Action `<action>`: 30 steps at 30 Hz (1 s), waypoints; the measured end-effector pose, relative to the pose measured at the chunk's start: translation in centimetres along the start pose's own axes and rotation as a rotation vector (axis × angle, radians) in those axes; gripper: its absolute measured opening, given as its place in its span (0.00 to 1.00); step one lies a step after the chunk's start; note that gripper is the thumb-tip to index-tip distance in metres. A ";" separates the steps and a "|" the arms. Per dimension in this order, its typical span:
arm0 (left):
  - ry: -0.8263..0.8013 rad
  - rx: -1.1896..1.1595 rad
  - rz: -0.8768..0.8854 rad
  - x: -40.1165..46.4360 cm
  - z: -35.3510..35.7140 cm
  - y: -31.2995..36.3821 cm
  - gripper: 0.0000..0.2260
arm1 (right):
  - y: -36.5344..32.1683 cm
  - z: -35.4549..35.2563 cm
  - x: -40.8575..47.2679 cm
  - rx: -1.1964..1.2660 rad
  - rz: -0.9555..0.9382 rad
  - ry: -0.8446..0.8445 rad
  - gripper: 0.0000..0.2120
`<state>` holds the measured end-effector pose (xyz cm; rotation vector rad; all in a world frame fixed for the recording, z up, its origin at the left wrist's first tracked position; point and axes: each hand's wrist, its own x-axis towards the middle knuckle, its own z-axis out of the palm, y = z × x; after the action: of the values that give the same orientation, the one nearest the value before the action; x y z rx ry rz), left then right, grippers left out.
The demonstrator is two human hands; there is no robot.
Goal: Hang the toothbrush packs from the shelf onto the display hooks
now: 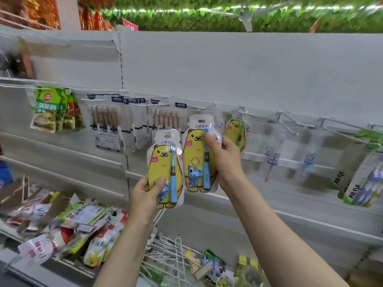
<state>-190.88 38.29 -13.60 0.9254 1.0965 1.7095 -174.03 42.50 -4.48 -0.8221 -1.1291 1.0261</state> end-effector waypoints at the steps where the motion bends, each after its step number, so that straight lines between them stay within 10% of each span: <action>1: -0.007 0.008 0.015 0.3 -0.2 0.2 0.04 | 0.1 0.1 0.3 0.007 -0.002 0.019 0.06; 25: -0.160 -0.005 0.000 2.3 -0.1 0.5 0.07 | 2.1 0.3 5.1 -0.158 0.087 0.159 0.15; 30: -0.217 -0.026 -0.015 2.2 0.8 0.4 0.07 | 1.6 -0.7 3.6 -0.351 -0.170 0.344 0.20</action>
<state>-191.02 40.43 -12.70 1.0566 0.9338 1.5661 -173.35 46.38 -4.94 -1.1134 -1.0717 0.5243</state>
